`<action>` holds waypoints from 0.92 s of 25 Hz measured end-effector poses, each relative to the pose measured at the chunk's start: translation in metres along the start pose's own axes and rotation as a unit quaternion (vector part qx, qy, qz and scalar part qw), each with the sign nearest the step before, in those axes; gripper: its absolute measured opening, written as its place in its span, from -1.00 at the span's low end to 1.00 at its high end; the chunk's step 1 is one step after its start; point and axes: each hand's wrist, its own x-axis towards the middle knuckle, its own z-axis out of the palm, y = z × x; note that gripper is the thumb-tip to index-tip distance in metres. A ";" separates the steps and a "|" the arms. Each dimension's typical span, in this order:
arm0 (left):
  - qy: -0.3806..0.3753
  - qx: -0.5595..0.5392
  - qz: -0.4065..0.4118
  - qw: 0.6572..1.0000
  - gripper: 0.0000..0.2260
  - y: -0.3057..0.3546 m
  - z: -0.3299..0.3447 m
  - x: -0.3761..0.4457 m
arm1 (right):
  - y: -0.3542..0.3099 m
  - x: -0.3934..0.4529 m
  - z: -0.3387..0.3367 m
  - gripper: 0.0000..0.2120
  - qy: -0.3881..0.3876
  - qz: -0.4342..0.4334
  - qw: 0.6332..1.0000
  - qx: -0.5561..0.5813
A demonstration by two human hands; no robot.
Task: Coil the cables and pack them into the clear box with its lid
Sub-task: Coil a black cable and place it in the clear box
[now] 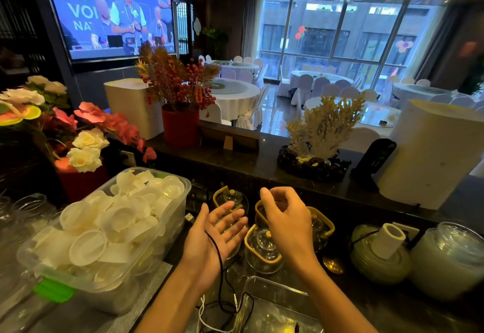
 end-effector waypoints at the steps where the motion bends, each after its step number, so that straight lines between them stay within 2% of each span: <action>1: -0.009 -0.002 0.002 1.000 -0.48 0.002 0.005 0.000 | 0.007 -0.005 0.001 -0.66 -0.062 0.059 0.992 0.088; 3: -0.033 -0.005 0.005 0.999 -0.48 0.008 0.018 0.000 | 0.024 -0.027 0.008 -0.50 -0.198 0.184 0.946 0.179; 5: -0.062 -0.001 -0.004 0.998 -0.49 0.012 0.034 0.000 | 0.041 -0.052 0.014 -0.39 -0.288 0.275 0.885 0.241; 6: -0.074 0.004 -0.010 0.997 -0.49 0.014 0.041 -0.001 | 0.048 -0.061 0.014 -0.40 -0.313 0.298 0.857 0.282; 8: -0.101 0.014 -0.023 0.994 -0.49 0.017 0.055 -0.002 | 0.058 -0.074 0.008 -0.49 -0.350 0.293 0.815 0.358; 12: -0.184 0.010 -0.083 0.979 -0.47 0.013 0.079 -0.009 | 0.071 -0.079 -0.017 -0.55 -0.351 0.313 0.768 0.434; 14: -0.234 0.032 -0.139 0.962 -0.43 0.001 0.087 -0.015 | 0.072 -0.076 -0.030 -0.64 -0.338 0.311 0.777 0.430; 17: -0.311 0.104 -0.223 0.918 -0.34 -0.018 0.088 -0.019 | 0.071 -0.062 -0.052 -0.82 -0.318 0.258 0.859 0.308; 18: -0.326 0.139 -0.244 0.903 -0.32 -0.025 0.085 -0.019 | 0.070 -0.056 -0.061 -0.84 -0.300 0.265 0.873 0.278; 21: -0.339 0.237 -0.294 0.862 -0.25 -0.044 0.072 -0.014 | 0.065 -0.026 -0.086 -0.73 -0.308 0.297 0.855 0.293; 23: -0.325 0.287 -0.308 0.847 -0.20 -0.054 0.064 -0.010 | 0.056 -0.008 -0.091 -0.70 -0.324 0.301 0.874 0.202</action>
